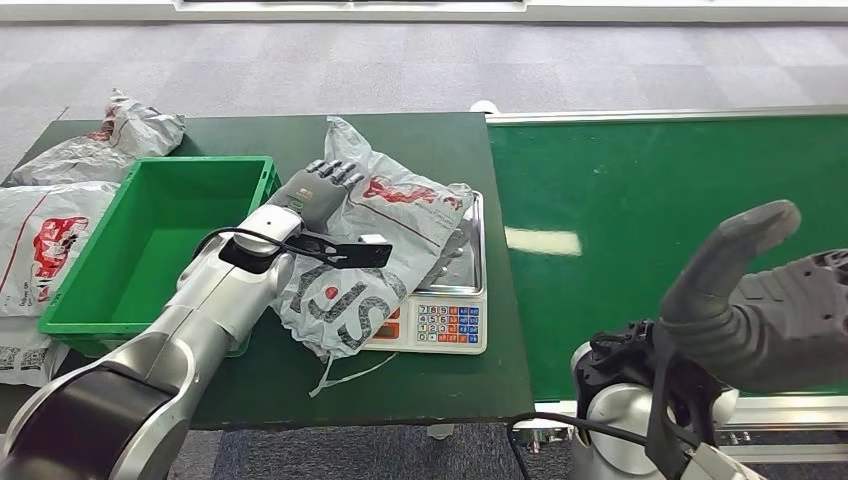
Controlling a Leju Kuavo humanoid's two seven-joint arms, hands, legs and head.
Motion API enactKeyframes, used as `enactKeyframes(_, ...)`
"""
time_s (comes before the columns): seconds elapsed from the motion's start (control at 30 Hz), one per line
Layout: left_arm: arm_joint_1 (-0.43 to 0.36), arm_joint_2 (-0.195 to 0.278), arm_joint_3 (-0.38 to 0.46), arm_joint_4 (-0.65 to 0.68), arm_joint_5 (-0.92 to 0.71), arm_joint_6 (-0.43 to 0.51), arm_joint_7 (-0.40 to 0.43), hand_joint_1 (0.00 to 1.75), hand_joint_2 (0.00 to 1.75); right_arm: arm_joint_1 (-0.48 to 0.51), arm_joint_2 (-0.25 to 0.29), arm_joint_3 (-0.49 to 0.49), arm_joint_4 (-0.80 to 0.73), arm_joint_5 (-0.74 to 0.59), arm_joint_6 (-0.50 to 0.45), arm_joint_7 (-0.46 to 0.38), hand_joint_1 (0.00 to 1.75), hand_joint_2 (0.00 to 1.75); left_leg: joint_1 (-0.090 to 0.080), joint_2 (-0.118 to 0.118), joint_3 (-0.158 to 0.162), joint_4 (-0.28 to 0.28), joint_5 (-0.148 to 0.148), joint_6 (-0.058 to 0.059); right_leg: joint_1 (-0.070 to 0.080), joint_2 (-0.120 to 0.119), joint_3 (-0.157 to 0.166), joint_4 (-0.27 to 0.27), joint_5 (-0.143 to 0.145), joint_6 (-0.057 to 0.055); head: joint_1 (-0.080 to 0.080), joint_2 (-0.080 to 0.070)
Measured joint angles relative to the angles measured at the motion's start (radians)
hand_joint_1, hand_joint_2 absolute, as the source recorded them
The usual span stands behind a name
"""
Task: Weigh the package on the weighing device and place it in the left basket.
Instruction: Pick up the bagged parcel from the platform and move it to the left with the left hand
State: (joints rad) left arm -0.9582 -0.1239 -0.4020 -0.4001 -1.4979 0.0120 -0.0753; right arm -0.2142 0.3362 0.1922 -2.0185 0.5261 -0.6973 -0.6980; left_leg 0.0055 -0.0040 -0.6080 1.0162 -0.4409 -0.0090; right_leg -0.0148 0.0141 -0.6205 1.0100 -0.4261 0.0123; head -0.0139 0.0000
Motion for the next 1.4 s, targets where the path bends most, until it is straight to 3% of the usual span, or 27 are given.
enactKeyframes(0.03,-0.004,0.0,-0.003,0.008,0.0,0.0,0.0,0.0,1.75,0.0,0.0,0.0,0.002,0.0,0.0,0.0,0.0,1.75,0.0,0.0,0.0,0.0,0.0,0.0,0.0,0.0,0.0,0.0,0.0,0.0,0.0,0.0)
enactKeyframes(0.07,-0.007,0.001,-0.004,0.014,0.0,-0.002,0.0,0.19,1.75,0.001,0.0,0.001,0.003,0.0,0.0,0.0,0.0,1.75,0.0,0.0,0.0,0.0,0.0,0.0,0.0,0.0,0.0,0.0,0.0,0.0,0.0,0.0)
enactKeyframes(0.17,-0.017,0.001,-0.005,0.031,0.0,-0.028,-0.012,1.5,1.75,0.002,-0.001,0.001,0.008,0.001,0.0,0.0,0.0,1.75,0.0,0.0,0.0,0.0,0.0,0.0,0.0,0.0,0.0,0.0,0.0,0.0,0.0,0.0)
enactKeyframes(0.2,-0.021,0.002,-0.005,0.036,0.0,-0.048,-0.021,1.75,1.75,0.002,-0.001,0.001,0.011,0.002,0.0,0.0,0.0,1.75,0.0,0.0,0.0,0.0,0.0,0.0,0.0,0.0,0.0,0.0,0.0,0.0,0.0,0.0)
enactKeyframes(0.4,-0.05,0.01,-0.024,0.06,-0.008,-0.12,-0.069,1.75,1.75,0.002,-0.001,0.003,0.032,0.016,0.0,0.0,0.0,1.75,0.0,0.0,0.0,0.0,0.0,0.0,0.0,0.0,0.0,0.0,0.0,0.0,0.0,0.0)
enactKeyframes(0.77,-0.065,0.026,-0.075,0.064,-0.013,0.004,-0.053,1.75,1.75,0.011,-0.002,-0.003,0.046,0.016,0.0,0.0,0.0,1.75,0.0,0.0,0.0,0.0,0.0,0.0,0.0,0.0,0.0,0.0,0.0,0.0,0.0,0.0)
enactKeyframes(0.87,-0.066,0.033,-0.076,0.061,-0.013,0.08,-0.024,1.75,1.75,0.018,-0.004,-0.006,0.046,0.009,0.0,0.0,0.0,1.75,0.0,0.0,0.0,0.0,0.0,0.0,0.0,0.0,0.0,0.0,0.0,0.0,0.0,0.0)
enactKeyframes(1.07,-0.07,0.058,-0.072,0.019,-0.008,0.436,0.136,1.75,1.75,0.032,-0.007,-0.017,0.046,-0.002,0.0,0.0,0.0,1.75,0.0,0.0,0.0,0.0,0.0,0.0,0.0,0.0,0.0,0.0,0.0,0.0,0.0,0.0)
enactKeyframes(1.4,-0.075,0.076,-0.07,-0.008,-0.007,0.475,0.159,1.75,1.75,0.037,-0.008,-0.024,0.046,-0.003,0.0,0.0,0.0,1.75,0.0,0.0,0.0,0.0,0.0,0.0,0.0,0.0,0.0,0.0,0.0,0.0,0.0,0.0)
